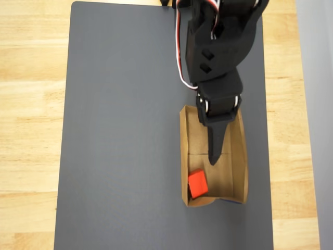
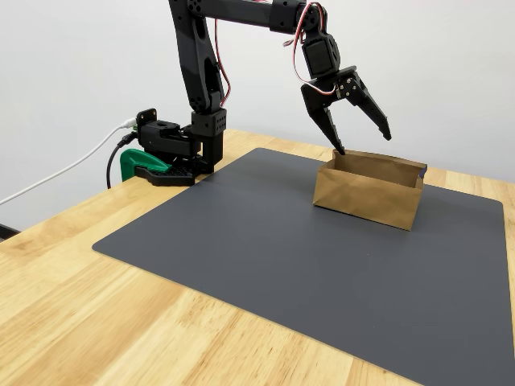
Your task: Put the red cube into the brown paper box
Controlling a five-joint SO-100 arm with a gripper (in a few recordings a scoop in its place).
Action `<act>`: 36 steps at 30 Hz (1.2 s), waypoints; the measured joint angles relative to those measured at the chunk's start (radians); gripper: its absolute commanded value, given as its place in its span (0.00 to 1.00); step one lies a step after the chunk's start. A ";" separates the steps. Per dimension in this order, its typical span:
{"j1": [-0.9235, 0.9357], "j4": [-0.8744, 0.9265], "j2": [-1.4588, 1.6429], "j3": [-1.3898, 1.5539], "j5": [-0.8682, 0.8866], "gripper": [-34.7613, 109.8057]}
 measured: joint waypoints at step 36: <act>0.273 -0.232 1.166 0.704 -0.166 0.24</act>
